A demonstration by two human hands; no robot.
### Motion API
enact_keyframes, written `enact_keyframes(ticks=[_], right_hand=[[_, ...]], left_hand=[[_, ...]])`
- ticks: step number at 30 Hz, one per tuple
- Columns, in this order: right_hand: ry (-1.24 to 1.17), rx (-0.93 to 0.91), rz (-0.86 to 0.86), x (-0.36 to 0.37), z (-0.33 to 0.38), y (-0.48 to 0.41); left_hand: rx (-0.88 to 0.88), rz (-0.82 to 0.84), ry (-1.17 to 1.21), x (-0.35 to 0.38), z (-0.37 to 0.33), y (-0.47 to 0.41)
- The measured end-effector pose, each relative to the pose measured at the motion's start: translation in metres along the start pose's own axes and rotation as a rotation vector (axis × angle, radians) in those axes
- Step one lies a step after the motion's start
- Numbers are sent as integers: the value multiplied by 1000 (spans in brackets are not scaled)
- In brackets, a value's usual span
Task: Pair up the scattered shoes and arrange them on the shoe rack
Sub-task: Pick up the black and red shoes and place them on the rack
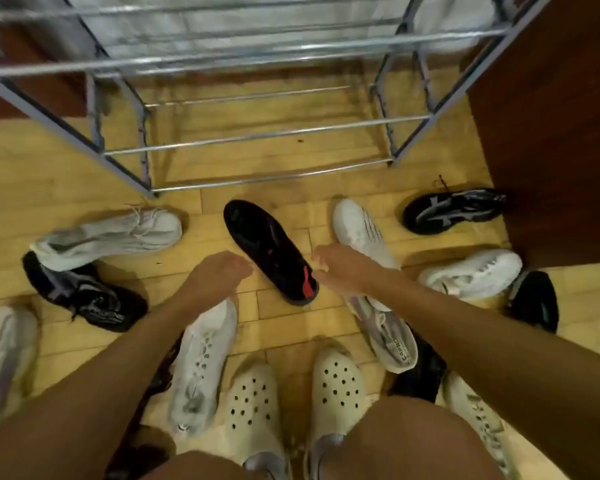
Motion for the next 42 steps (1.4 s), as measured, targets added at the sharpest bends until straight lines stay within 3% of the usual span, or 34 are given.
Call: enact_keyframes(ticks=[8, 11, 16, 21, 26, 32, 37, 42], right_hand=[[25, -9, -79, 50, -26, -85], [-165, 48, -124, 64, -31, -92], [-376, 207, -76, 101, -26, -77], [-694, 244, 84, 113, -1, -67], [-407, 200, 47, 61, 9, -36], [54, -20, -131, -7, 70, 29], [267, -203, -126, -51, 155, 93], [265, -320, -99, -50, 247, 124]], left_hand=[[142, -23, -317, 18, 44, -70], [159, -83, -223, 27, 52, -64], [121, 2, -286, 43, 77, -40], [120, 21, -254, 27, 88, -18], [143, -51, -211, -10, 94, 19], [169, -168, -72, -60, 97, 72], [203, -224, 118, -104, 114, 134], [128, -334, 296, -137, 176, 190]])
Point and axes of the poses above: each hand's wrist, its own y-axis away from the middle knuckle, its own x-axis out of the palm, z = x × y, the point moved 3 cm from there along -y, towards the middle knuckle, and after that the axes turned 6 degrees about y, right-handed, at the moved point
